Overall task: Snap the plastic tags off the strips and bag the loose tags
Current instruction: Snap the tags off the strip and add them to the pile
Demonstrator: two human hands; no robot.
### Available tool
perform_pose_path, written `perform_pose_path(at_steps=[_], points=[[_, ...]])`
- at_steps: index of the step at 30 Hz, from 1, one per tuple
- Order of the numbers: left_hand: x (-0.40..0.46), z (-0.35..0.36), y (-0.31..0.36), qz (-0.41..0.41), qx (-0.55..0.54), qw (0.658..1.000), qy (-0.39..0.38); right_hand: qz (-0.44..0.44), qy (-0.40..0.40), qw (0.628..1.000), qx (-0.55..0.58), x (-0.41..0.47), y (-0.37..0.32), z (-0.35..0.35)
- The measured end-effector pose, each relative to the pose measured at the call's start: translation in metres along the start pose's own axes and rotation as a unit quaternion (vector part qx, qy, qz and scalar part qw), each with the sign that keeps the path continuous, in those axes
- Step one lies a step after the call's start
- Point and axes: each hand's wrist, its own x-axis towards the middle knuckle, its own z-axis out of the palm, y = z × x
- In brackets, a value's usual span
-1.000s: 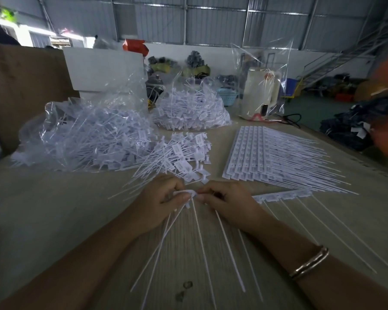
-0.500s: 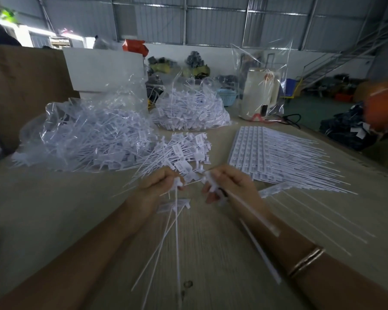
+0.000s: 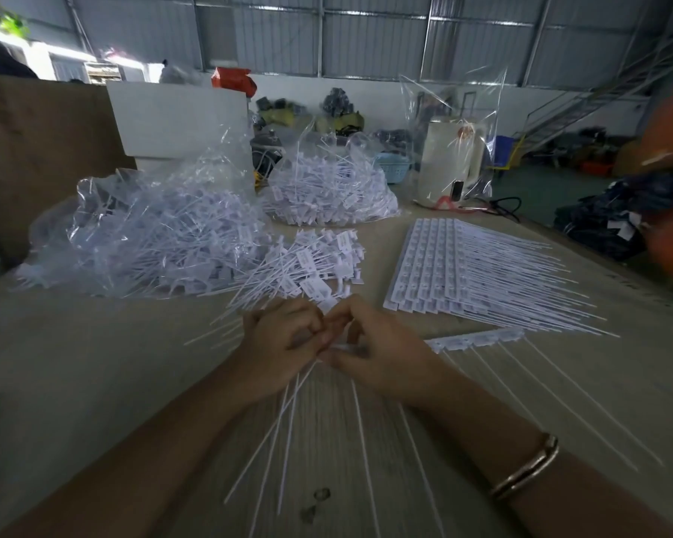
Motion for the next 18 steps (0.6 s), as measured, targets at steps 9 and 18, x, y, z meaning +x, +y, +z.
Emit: perform_pose_path(at_steps=[9, 18], points=[[-0.002, -0.002, 0.0, -0.002, -0.062, 0.998, 0.01, -0.001, -0.004, 0.988, -0.154, -0.005, 0.014, -0.014], [0.001, -0.006, 0.0, 0.093, 0.031, 0.995, 0.024, 0.054, 0.013, 0.998, 0.041, -0.001, 0.013, -0.012]])
